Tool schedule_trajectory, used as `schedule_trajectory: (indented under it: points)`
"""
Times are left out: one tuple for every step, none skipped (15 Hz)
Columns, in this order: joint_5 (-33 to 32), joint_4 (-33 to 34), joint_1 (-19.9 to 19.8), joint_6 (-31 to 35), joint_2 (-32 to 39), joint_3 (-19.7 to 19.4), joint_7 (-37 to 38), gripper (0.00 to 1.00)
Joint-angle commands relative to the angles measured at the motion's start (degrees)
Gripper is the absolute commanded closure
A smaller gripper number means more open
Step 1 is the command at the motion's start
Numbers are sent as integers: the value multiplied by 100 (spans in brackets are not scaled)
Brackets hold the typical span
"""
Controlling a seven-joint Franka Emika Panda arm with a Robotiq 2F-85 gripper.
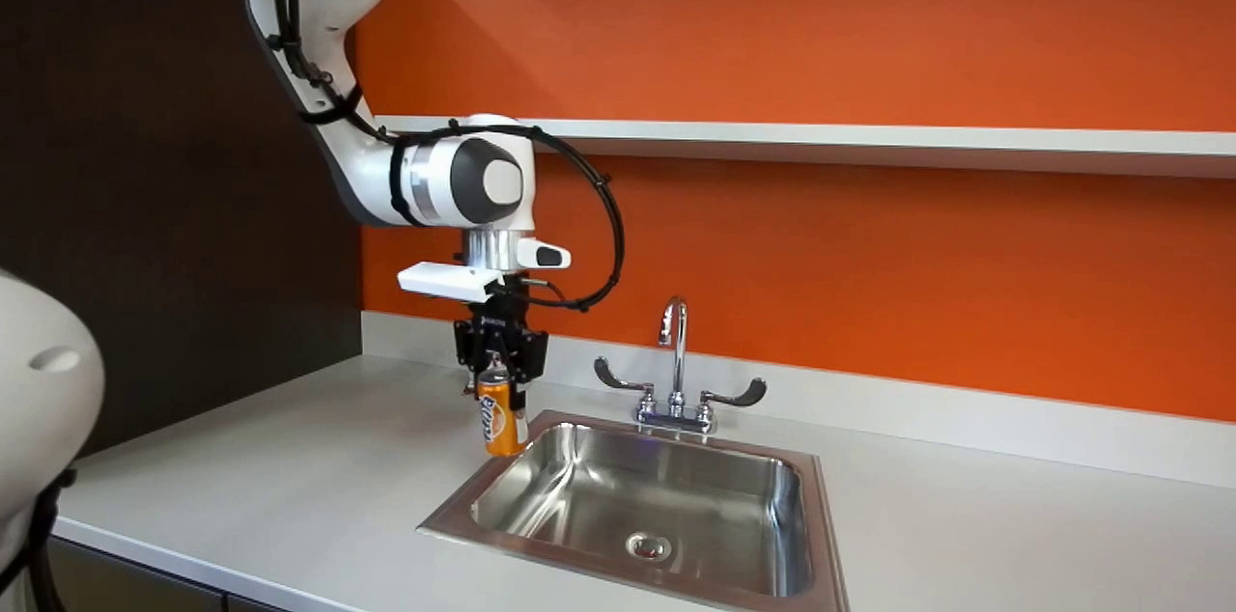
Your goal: Put the orange can inside the sink.
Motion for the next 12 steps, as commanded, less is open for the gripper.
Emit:
schedule_trajectory:
  points:
    - [84,-119,-208,253,-61,-75,96,62]
    - [31,-125,-246,318,-30,-105,155,62]
    - [16,-120,-278,360,3,-137,166,62]
    - [8,-109,-306,380,49,-167,184,62]
    - [32,-96,-332,405,98,-193,170,62]
    - [92,-65,-351,411,170,-209,121,62]
    - [110,-44,-363,434,241,-227,113,62]
    - [179,-12,-364,437,315,-237,64,62]
    - [268,22,-363,449,396,-237,17,62]
    - [308,56,-357,485,487,-235,26,62]
    - [373,103,-351,514,595,-229,6,62]
    - [420,143,-346,534,680,-227,4,62]
